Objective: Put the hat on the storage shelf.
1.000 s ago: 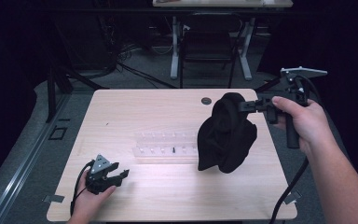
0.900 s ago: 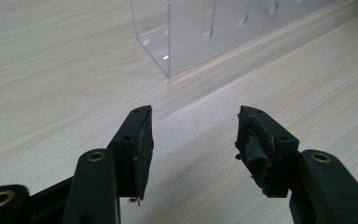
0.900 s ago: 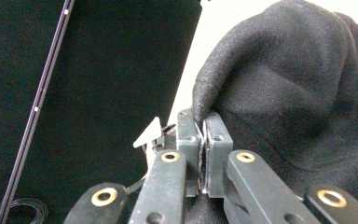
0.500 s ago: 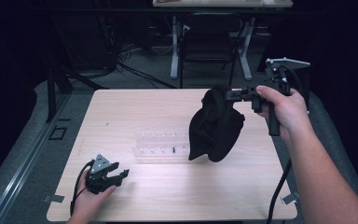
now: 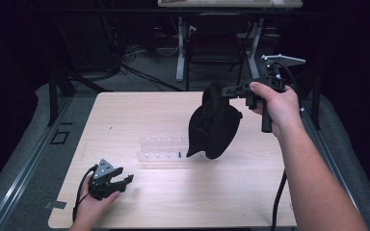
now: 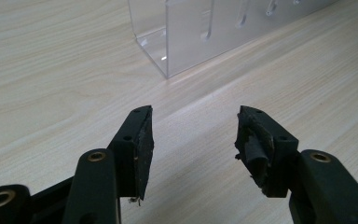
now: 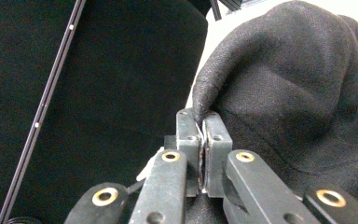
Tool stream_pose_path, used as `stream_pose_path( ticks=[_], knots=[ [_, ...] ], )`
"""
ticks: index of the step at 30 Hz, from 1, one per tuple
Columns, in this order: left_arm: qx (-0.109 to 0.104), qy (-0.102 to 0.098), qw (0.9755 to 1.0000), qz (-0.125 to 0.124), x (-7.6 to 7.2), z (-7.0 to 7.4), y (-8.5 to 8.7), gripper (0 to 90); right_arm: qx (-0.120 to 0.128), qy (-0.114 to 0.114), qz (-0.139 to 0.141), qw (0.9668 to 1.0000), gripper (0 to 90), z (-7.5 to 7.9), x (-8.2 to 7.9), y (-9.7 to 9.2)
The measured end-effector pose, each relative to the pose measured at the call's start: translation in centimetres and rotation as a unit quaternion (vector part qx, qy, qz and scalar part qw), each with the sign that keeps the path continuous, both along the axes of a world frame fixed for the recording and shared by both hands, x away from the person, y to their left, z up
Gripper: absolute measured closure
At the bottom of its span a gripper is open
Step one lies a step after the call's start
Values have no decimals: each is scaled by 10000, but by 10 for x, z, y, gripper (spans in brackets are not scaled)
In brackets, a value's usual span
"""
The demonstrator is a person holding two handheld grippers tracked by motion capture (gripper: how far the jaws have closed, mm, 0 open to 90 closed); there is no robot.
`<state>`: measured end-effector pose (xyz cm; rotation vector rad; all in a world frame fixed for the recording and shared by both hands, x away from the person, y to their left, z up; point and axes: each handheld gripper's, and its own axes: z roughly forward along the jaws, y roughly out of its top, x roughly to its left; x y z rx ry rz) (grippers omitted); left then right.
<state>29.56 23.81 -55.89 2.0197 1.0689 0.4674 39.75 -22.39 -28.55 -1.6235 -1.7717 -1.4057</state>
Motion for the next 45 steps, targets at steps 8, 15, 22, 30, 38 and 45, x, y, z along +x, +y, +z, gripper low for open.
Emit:
stream_pose_path(
  ticks=[8,15,22,30,38,45],
  knots=[
    [-4,4,10000,-10,0,0,0,462,-49,32,56,10000,882,-8,8,14],
    [-29,-3,10000,4,0,0,-1,462,-6,26,98,9999,882,-12,13,25],
    [-16,-22,10000,-11,0,0,0,463,-51,33,92,9999,882,-15,17,32],
    [-18,-26,10000,-9,0,1,0,463,-70,61,109,9999,882,-22,21,36],
    [39,19,10000,-33,0,2,-1,466,-23,117,123,9999,882,-28,22,39],
    [1,-110,9999,-67,-2,4,-3,481,-8,134,188,9997,881,-28,21,42]
  ],
)
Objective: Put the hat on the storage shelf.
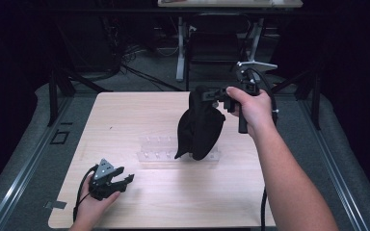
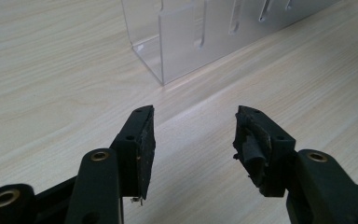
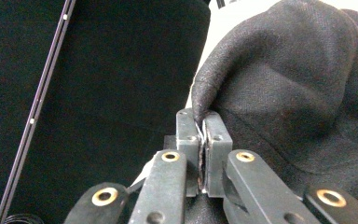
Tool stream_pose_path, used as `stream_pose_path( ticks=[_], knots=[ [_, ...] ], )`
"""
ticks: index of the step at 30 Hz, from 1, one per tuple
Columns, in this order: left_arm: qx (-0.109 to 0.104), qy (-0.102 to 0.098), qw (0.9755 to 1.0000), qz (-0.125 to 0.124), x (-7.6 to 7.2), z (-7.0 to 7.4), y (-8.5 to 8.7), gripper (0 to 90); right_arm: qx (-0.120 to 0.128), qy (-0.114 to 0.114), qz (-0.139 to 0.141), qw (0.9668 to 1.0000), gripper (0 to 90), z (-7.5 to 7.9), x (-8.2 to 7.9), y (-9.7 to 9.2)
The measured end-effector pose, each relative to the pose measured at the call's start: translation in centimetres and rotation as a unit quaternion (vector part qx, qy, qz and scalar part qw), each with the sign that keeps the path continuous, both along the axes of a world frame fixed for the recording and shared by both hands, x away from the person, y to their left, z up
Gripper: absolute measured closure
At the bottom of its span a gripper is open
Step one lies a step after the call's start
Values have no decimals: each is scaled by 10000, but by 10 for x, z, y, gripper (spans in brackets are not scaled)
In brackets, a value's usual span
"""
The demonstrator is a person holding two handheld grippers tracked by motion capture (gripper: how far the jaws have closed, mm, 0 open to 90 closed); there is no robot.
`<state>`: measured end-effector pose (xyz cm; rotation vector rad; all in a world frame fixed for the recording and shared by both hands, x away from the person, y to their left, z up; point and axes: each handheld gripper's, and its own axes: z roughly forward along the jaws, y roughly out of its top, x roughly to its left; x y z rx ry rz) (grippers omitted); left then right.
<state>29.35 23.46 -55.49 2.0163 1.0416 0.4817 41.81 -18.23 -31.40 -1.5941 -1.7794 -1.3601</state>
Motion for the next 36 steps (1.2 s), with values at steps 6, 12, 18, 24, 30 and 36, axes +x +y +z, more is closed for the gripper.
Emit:
stream_pose_path(
  ticks=[6,12,18,24,30,36],
  knots=[
    [-117,-183,9997,-100,-2,11,-9,494,76,52,28,10000,881,-2,-1,1],
    [-300,-157,9990,-280,-2,24,-20,551,166,67,75,9998,880,-5,1,0],
    [-262,-289,9986,-367,7,40,-34,551,139,53,84,9999,879,-5,1,-2],
    [-330,-409,9972,-530,13,58,-51,555,134,34,75,9999,875,-5,1,-2],
    [-317,-423,9958,-741,15,69,-72,574,147,3,88,9999,871,-4,1,1],
    [-347,-483,9938,-944,14,75,-92,574,146,-8,98,9998,870,-4,1,3]
  ],
)
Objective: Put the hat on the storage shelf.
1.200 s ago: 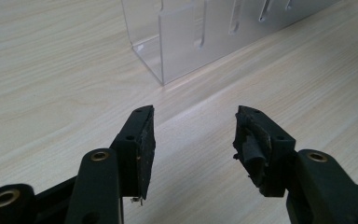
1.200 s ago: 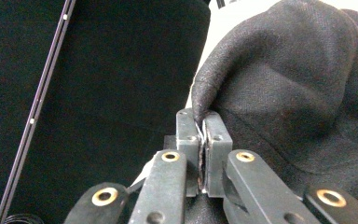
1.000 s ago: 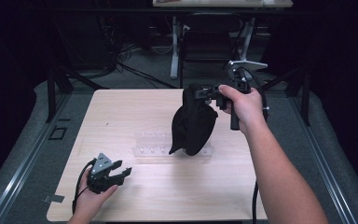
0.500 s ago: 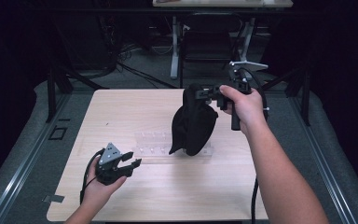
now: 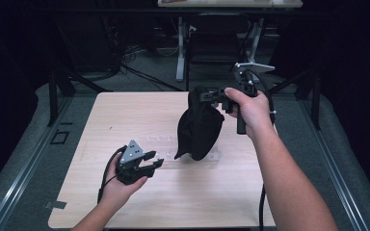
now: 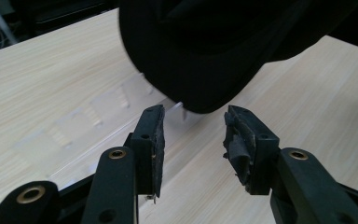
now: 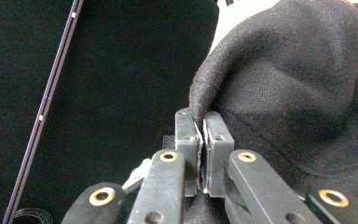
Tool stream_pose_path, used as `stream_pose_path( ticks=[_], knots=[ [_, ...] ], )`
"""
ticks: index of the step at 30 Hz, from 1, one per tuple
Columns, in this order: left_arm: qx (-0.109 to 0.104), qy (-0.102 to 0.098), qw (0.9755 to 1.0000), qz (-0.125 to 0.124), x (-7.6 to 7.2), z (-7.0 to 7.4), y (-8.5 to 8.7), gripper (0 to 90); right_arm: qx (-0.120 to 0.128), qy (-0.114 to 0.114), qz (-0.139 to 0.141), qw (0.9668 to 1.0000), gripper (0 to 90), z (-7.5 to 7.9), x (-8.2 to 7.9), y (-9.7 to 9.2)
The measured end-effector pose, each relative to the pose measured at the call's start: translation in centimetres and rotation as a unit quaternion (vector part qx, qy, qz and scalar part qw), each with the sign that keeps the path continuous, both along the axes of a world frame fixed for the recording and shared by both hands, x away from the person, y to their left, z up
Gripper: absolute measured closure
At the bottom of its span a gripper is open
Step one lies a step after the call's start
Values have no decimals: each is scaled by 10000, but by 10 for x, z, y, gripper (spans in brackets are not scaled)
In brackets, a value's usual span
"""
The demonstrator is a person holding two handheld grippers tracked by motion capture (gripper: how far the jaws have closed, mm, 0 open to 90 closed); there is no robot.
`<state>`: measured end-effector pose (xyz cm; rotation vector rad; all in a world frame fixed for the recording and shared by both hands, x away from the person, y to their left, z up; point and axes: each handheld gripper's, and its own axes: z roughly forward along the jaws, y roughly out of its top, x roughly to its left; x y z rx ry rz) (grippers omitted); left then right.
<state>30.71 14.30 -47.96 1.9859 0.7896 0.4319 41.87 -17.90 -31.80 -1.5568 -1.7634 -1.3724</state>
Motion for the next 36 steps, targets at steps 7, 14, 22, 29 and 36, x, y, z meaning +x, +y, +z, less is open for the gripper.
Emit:
stream_pose_path(
  ticks=[7,14,22,29,36],
  knots=[
    [42,-144,9996,-218,-3,9,-21,576,-8,-18,-25,10000,869,1,0,1],
    [50,-234,9989,-398,-5,15,-38,591,34,-34,-8,10000,868,1,0,6],
    [164,-290,9988,-370,-1,12,-49,686,45,-40,30,10000,866,1,0,11],
    [289,-380,9983,-329,2,9,-54,780,64,-52,46,10000,866,1,0,13],
    [466,-526,9971,-302,-1,9,-54,823,130,-63,78,9999,838,1,1,14]
  ],
)
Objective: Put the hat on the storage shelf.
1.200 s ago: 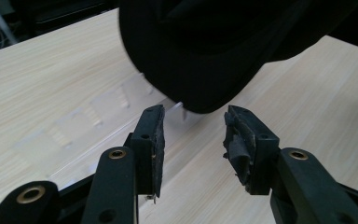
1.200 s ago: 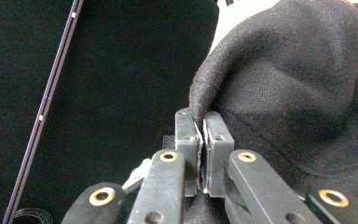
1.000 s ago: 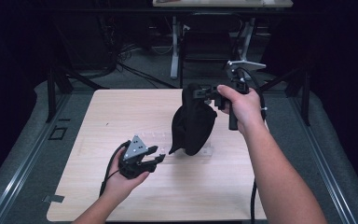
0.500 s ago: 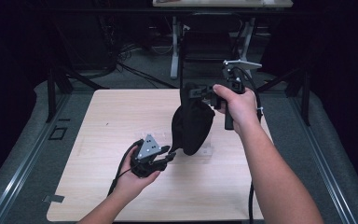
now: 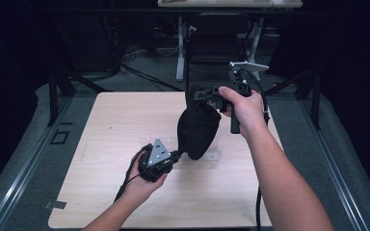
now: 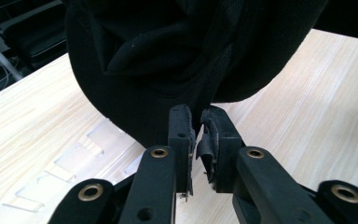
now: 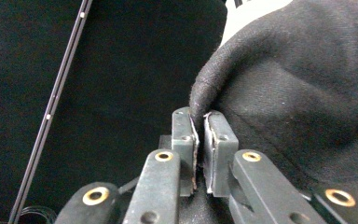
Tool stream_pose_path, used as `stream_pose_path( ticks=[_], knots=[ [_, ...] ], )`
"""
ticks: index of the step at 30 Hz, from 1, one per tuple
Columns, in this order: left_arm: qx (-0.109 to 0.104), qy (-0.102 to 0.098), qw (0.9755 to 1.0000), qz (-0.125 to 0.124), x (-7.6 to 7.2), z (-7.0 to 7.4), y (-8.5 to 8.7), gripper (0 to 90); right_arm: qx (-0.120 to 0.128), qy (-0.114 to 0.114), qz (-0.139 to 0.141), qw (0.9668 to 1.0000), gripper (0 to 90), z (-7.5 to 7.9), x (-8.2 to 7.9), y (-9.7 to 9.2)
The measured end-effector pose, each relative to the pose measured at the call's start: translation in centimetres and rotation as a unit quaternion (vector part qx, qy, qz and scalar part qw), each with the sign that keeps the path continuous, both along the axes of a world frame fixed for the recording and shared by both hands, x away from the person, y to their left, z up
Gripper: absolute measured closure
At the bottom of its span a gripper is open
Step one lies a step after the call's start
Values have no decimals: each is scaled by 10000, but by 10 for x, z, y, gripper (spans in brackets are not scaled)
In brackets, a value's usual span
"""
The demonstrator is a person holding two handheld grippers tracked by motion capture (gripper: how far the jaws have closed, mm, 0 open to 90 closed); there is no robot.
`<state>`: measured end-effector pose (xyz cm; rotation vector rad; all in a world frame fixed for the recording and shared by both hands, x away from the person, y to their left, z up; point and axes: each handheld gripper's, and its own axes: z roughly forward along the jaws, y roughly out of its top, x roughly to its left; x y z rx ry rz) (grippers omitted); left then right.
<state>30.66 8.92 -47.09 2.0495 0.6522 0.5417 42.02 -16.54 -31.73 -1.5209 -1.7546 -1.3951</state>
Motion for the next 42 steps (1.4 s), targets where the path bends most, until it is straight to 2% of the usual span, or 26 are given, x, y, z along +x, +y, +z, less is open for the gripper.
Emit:
stream_pose_path(
  ticks=[5,9,16,24,29,33,35,36,37,39,42],
  knots=[
    [45,-71,9999,77,-2,-1,3,837,7,-40,53,10000,806,2,-1,3],
    [57,-68,9999,131,-3,-1,5,850,158,-96,45,9998,793,8,-4,1],
    [90,-63,9997,206,-4,-2,11,861,117,-158,14,9998,793,13,-6,-8],
    [142,-88,9996,234,-5,-6,18,863,95,-156,-65,9998,785,13,-7,-17],
    [118,-28,9995,299,-5,-9,24,865,64,-131,-158,9998,783,11,-8,-24],
    [211,24,9990,389,-5,-17,30,865,-7,-143,-173,9997,783,11,-9,-29],
    [329,181,9981,483,-3,-29,35,864,-30,-147,-231,9996,782,12,-10,-32],
    [331,262,9979,493,-2,-34,37,863,-48,-167,-212,9996,782,12,-11,-34],
    [285,245,9978,543,-3,-37,40,862,-61,-164,-219,9996,782,12,-11,-34],
    [214,336,9975,584,-2,-41,46,862,-89,-176,-225,9996,780,12,-12,-36],
    [200,362,9974,595,-3,-45,49,859,-201,-196,-274,9992,773,12,-12,-39]
  ],
)
